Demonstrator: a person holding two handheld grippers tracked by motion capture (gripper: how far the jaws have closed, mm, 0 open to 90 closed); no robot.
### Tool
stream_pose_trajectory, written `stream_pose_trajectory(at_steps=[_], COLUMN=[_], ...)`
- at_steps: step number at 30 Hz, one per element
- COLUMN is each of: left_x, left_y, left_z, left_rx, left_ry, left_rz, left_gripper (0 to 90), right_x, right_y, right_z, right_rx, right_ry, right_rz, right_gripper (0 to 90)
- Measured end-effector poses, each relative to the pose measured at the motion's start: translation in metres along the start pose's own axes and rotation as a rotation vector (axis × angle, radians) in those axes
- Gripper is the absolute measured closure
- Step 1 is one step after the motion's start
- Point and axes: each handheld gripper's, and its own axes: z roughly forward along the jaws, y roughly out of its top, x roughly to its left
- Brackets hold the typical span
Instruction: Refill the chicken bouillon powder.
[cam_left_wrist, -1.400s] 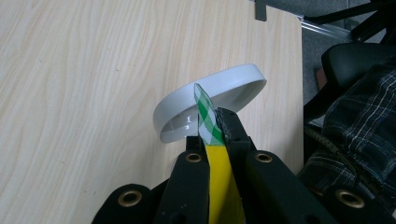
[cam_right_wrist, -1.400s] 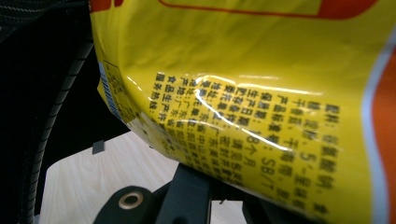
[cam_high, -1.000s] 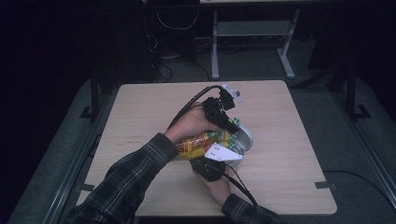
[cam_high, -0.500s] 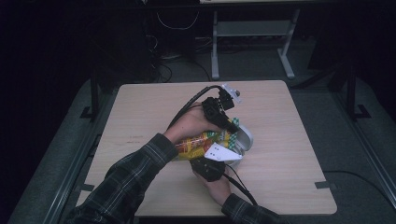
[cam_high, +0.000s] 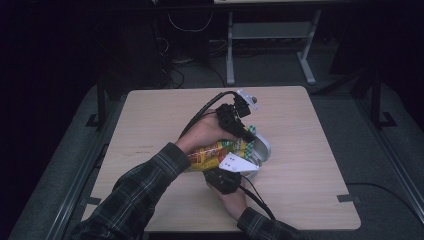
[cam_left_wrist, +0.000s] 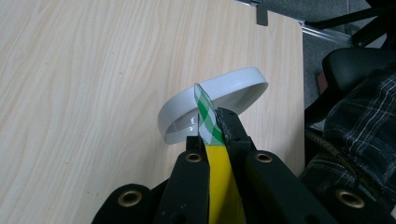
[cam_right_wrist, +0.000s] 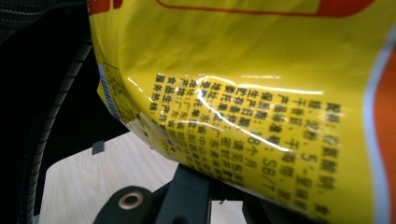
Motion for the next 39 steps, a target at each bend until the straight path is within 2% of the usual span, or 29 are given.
stream_pose_trajectory(at_steps=[23, 39], left_x=[0.0002, 0.0002], left_y=[0.0022, 0.0021], left_z=[0.001, 0.0012], left_rx=[0.005, 0.008], left_ry=[0.015, 0.016], left_rz=[-0.003, 0.0], left_gripper=[89.4, 89.5], right_x=[-0.0017, -0.0017], right_y=[0.0018, 0.0016], right_z=[0.0004, 0.0006], right_rx=[-0.01, -0.012], right_ry=[0.007, 0.008], right_rz=[0.026, 0.024], right_gripper=[89.9, 89.9])
